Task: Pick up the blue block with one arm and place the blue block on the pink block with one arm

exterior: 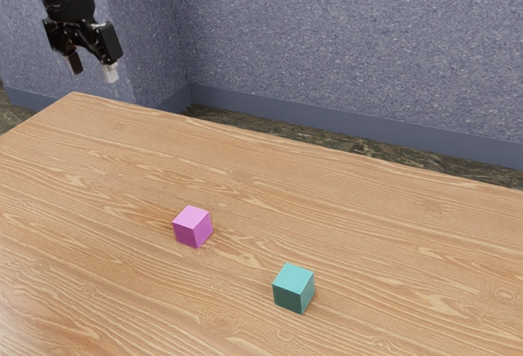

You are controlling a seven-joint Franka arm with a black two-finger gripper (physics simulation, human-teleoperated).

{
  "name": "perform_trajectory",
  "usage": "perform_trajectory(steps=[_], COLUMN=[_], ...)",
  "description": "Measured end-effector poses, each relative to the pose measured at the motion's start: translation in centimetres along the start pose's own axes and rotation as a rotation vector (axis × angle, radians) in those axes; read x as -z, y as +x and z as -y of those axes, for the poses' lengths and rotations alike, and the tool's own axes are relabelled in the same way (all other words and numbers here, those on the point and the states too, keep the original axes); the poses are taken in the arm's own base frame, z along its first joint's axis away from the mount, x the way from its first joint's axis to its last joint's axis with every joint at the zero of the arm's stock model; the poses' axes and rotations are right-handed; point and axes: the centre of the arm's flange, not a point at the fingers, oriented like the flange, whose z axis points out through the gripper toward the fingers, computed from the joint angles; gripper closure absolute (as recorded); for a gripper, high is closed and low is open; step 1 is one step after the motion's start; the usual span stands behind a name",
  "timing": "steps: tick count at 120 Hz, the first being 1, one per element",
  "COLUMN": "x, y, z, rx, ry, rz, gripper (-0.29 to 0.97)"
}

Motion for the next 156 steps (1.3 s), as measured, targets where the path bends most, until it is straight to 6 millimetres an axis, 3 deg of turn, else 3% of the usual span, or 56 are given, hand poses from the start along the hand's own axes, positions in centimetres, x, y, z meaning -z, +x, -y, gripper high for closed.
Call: perform_trajectory(steps=[17, 33, 37, 47, 52, 63, 71, 81, 89, 100, 121, 156], x=[-0.4, -8.6, -10.6, -14.7, -16.4, -21.7, -25.6, -28.5, -31.2, -33.1, -33.9, -35.6], y=[1.4, 6.8, 8.0, 9.9, 10.2, 8.9, 6.9, 5.0, 3.6, 2.4, 2.6, 2.4], z=[-0.7, -3.1, -5.3, -14.0, -17.1, -21.6, -23.4, -26.4, -27.4, -29.0, -32.1, -34.6], rx=[-0.014, 0.007, -0.013, -0.108, -0.127, -0.134, -0.119, -0.115, -0.090, -0.076, -0.071, -0.043], ry=[-0.002, -0.055, -0.056, -0.043, -0.033, -0.010, -0.011, -0.022, -0.024, -0.028, -0.045, -0.053], rz=[-0.029, 0.068, 0.086, 0.113, 0.124, 0.177, 0.213, 0.217, 0.212, 0.159, 0.027, -0.027], gripper=[0.03, 0.03, 0.02, 0.03, 0.03, 0.03, 0.03, 0.03, 0.03, 0.03, 0.03, 0.03])
